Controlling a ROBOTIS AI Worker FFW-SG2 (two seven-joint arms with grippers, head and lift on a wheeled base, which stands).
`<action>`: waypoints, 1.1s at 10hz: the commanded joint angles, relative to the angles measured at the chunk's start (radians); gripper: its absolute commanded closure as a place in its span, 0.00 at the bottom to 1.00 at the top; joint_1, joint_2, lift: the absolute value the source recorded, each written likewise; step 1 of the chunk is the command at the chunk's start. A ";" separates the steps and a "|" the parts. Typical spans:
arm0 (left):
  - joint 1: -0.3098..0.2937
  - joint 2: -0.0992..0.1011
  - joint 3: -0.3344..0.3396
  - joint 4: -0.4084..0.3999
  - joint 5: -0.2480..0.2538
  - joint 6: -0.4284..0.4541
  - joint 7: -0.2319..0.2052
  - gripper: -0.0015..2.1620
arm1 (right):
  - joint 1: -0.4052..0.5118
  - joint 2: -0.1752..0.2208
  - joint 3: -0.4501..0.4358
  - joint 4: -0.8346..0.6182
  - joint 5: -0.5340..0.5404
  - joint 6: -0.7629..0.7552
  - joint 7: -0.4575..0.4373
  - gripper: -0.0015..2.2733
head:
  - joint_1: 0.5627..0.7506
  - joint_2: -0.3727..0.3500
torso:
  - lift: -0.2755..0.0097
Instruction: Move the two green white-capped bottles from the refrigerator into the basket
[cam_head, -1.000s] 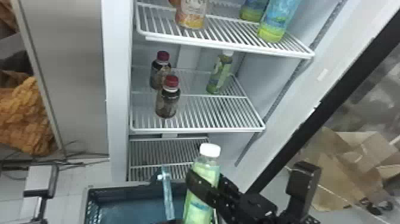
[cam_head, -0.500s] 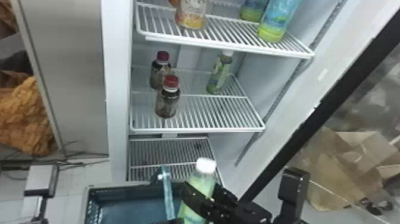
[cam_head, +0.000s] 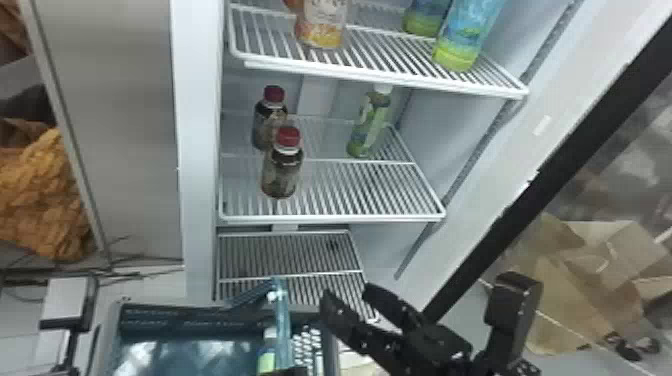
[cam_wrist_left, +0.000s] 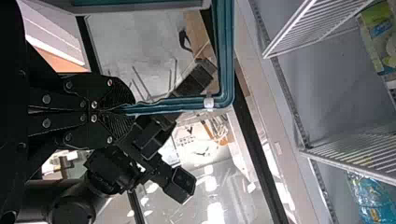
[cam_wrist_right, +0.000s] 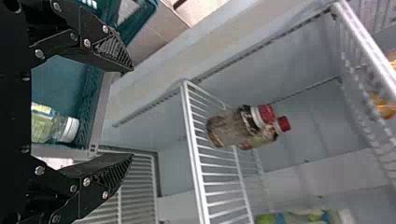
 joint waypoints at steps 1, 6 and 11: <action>0.004 -0.001 0.003 0.000 0.000 0.000 0.000 0.53 | -0.011 0.007 -0.020 0.011 0.025 -0.058 0.000 0.19 | 0.70 0.03 | 0.04; 0.009 0.000 0.005 0.000 0.002 0.000 0.000 0.53 | -0.089 0.024 -0.066 0.092 0.067 -0.193 0.000 0.19 | 0.70 0.03 | 0.04; 0.011 -0.001 0.007 0.000 0.004 0.000 0.000 0.53 | -0.190 0.044 -0.102 0.232 0.081 -0.367 -0.001 0.19 | 0.70 0.03 | 0.04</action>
